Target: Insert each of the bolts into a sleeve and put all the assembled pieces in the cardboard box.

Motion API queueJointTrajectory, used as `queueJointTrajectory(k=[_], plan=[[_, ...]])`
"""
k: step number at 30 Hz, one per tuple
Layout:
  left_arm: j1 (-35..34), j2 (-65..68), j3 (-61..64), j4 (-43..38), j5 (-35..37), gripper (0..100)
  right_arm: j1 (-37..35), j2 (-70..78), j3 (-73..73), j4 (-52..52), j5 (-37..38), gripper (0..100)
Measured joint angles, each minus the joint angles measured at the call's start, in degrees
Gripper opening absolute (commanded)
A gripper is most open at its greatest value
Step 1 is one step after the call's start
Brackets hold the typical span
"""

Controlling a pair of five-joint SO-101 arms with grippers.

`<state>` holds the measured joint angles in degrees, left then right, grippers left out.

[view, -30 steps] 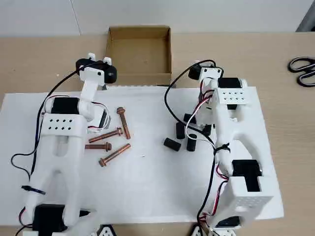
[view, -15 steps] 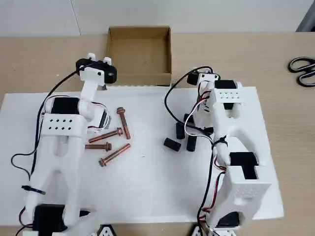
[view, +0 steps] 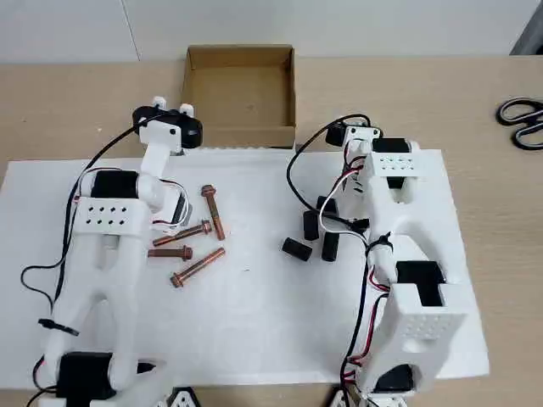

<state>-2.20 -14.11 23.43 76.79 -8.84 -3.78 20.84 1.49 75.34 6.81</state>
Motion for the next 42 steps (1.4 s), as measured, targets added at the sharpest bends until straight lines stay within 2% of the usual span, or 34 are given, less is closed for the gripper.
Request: queueJointTrajectory(k=[10,21,28,31,42], plan=[[0.2,0.0,0.0,1.2,0.0,13,-0.4,-4.0,-6.4,8.2,0.0,0.3],[0.2,0.1,-10.0,10.5,0.0,13,-0.3,-20.3,-8.5,20.9,1.2,0.3],[0.2,2.3,-19.9,18.7,0.0,13,1.0,-25.0,-5.8,22.4,2.7,0.3],[0.2,6.1,-24.3,22.0,0.0,13,2.1,-26.1,-4.8,22.4,2.7,0.2],[0.2,19.5,-31.3,22.4,0.0,13,13.2,-31.8,-2.4,22.6,2.7,0.3]])
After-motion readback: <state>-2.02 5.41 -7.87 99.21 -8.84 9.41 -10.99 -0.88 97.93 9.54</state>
